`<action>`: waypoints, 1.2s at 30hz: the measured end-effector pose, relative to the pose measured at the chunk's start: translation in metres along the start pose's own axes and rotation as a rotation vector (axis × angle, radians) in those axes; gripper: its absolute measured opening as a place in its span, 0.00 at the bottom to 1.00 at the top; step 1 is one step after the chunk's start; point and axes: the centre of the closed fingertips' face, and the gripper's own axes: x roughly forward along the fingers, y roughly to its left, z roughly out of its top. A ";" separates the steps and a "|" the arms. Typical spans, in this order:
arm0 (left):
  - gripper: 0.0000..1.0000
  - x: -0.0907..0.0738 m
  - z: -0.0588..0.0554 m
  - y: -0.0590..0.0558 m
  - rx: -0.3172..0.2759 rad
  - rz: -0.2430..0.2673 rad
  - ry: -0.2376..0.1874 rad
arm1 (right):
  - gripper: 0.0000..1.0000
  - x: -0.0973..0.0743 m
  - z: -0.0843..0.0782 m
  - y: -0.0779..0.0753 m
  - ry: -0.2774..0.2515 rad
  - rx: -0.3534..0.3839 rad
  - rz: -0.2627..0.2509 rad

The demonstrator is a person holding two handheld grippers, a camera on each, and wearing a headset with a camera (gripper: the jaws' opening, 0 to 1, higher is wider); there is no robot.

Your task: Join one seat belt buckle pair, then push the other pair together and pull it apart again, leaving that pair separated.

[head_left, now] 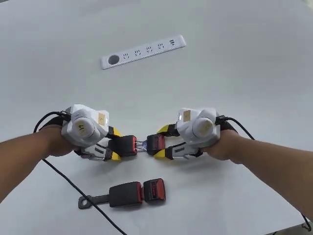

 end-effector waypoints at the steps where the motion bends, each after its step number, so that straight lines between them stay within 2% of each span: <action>1: 0.34 0.000 0.000 0.000 0.003 -0.001 0.003 | 0.34 0.002 0.001 0.001 -0.001 0.000 0.000; 6: 0.34 0.001 -0.003 0.002 0.013 0.007 0.002 | 0.34 0.001 0.000 0.001 0.011 0.004 0.000; 9: 0.34 0.001 -0.003 0.003 0.013 0.000 0.017 | 0.34 0.002 0.001 0.001 0.014 0.014 -0.001; 16: 0.33 0.001 -0.001 0.001 0.020 -0.003 0.022 | 0.34 0.015 0.009 0.002 0.026 0.020 0.002; 20: 0.33 0.001 -0.001 0.001 0.027 -0.007 0.025 | 0.33 0.015 0.009 0.000 0.021 0.077 -0.009; 22: 0.33 0.002 -0.001 0.001 0.030 -0.007 0.030 | 0.33 0.016 0.010 0.001 0.039 0.054 -0.025; 27: 0.33 0.002 -0.002 0.001 0.050 -0.011 0.053 | 0.33 0.015 0.011 -0.001 0.062 0.044 -0.015; 36: 0.33 0.002 -0.005 0.003 0.044 -0.010 0.053 | 0.34 0.016 0.011 0.000 0.096 0.042 -0.025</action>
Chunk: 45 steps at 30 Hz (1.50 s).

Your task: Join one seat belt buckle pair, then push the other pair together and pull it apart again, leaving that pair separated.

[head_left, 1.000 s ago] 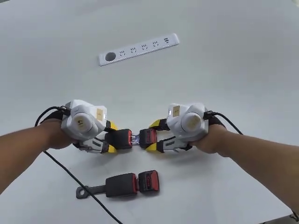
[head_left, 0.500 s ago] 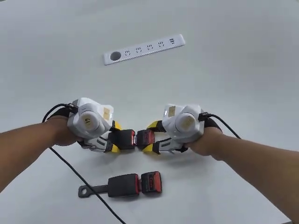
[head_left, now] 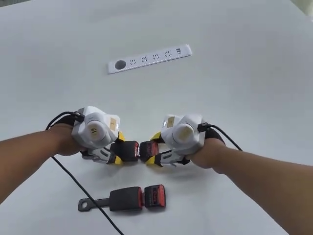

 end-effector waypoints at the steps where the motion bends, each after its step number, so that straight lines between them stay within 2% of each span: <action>1: 0.33 0.000 0.000 0.000 -0.002 0.001 -0.002 | 0.34 0.000 0.000 0.000 0.003 -0.001 -0.002; 33: 0.34 0.002 0.000 -0.001 0.001 0.000 0.009 | 0.35 -0.001 -0.001 0.001 -0.004 -0.023 -0.006; 45: 0.34 0.001 0.001 -0.002 -0.017 0.005 -0.017 | 0.35 -0.012 -0.010 -0.001 0.008 -0.031 -0.011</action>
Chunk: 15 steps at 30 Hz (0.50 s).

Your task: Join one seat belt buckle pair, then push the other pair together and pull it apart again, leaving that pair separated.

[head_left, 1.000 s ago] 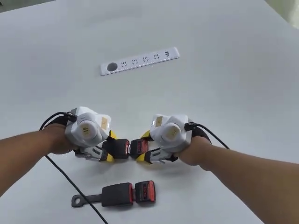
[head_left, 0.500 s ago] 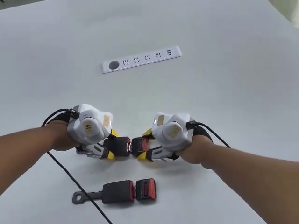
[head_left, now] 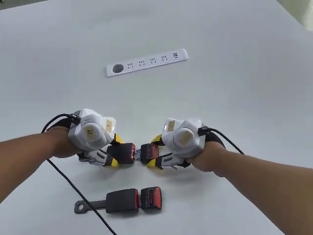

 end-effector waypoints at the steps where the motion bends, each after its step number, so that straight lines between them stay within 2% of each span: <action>1: 0.34 0.000 0.000 0.000 -0.004 0.001 -0.003 | 0.35 -0.001 -0.001 0.000 -0.003 0.004 0.000; 8: 0.34 0.000 -0.001 0.000 -0.001 0.000 -0.004 | 0.35 -0.002 -0.003 0.000 -0.008 0.001 0.002; 15: 0.34 0.000 0.000 0.001 -0.007 0.001 -0.015 | 0.35 -0.010 -0.009 -0.004 -0.002 -0.006 0.010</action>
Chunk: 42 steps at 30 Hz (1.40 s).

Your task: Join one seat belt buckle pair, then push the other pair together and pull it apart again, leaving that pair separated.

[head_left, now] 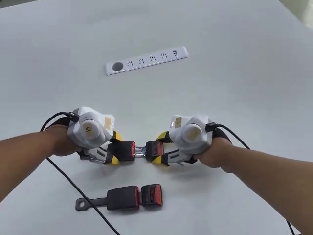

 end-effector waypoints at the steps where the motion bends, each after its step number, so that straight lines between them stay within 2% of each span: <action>1: 0.34 0.000 0.000 0.000 0.000 0.000 0.000 | 0.35 -0.002 -0.002 -0.001 0.000 0.001 0.000; 13: 0.35 0.000 0.000 0.000 -0.015 0.004 -0.012 | 0.35 -0.025 -0.022 -0.009 0.002 0.003 -0.006; 25: 0.35 0.000 0.000 0.000 -0.027 0.008 -0.007 | 0.36 -0.051 -0.042 -0.016 0.010 0.010 -0.030; 42: 0.35 0.000 0.000 0.000 -0.032 0.008 0.000 | 0.36 -0.084 -0.066 -0.022 0.018 0.029 -0.038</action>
